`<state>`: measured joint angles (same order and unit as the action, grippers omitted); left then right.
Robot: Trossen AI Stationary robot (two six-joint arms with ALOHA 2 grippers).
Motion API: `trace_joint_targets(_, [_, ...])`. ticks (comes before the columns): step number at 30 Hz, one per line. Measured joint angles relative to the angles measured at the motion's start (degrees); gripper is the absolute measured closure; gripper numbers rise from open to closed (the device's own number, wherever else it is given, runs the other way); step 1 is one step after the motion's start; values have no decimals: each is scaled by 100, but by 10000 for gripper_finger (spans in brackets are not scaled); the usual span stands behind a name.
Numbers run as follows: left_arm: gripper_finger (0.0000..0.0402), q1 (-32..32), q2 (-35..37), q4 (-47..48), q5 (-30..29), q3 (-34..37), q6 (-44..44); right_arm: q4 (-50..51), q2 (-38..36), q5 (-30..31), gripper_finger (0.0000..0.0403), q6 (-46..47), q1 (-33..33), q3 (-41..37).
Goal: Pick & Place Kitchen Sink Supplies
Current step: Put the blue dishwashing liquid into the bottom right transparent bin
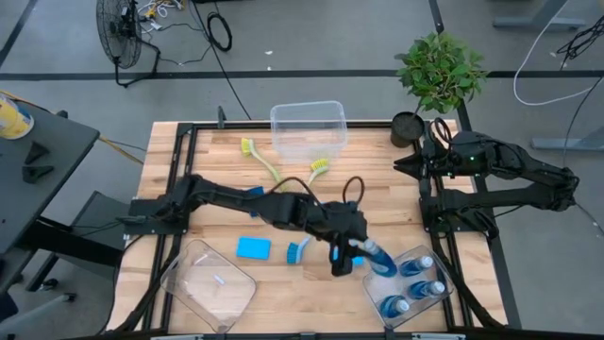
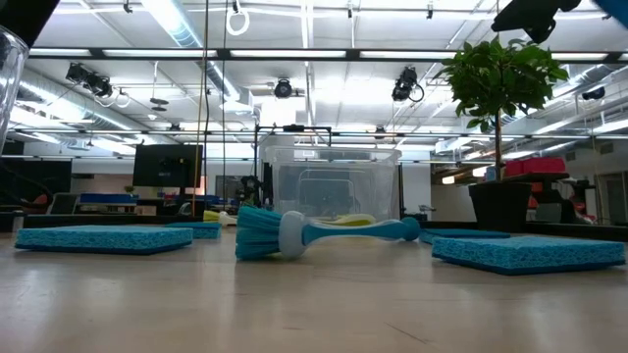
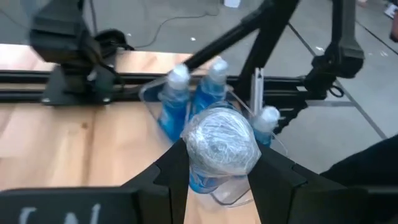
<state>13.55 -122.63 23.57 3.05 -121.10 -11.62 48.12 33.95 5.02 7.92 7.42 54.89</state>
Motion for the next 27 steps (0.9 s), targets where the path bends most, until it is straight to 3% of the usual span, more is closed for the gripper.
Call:
trace_joint_targets(4, [262,-141,228,390,-100,13,-11,-150,0,-41,337,-1,0,0])
trace_joint_targets(10, [262,-366,647,1437,-610,-2,31,-645,-4,-841,337,-84,0,0])
trace_joint_targets(14, [262,-546,739,1984,-856,4,28,-691,14,-1016,328,115,-2,0])
trace_joint_targets(27, [262,-1067,808,2722,-822,11,17,-651,895,-1118,199,58,-2,0])
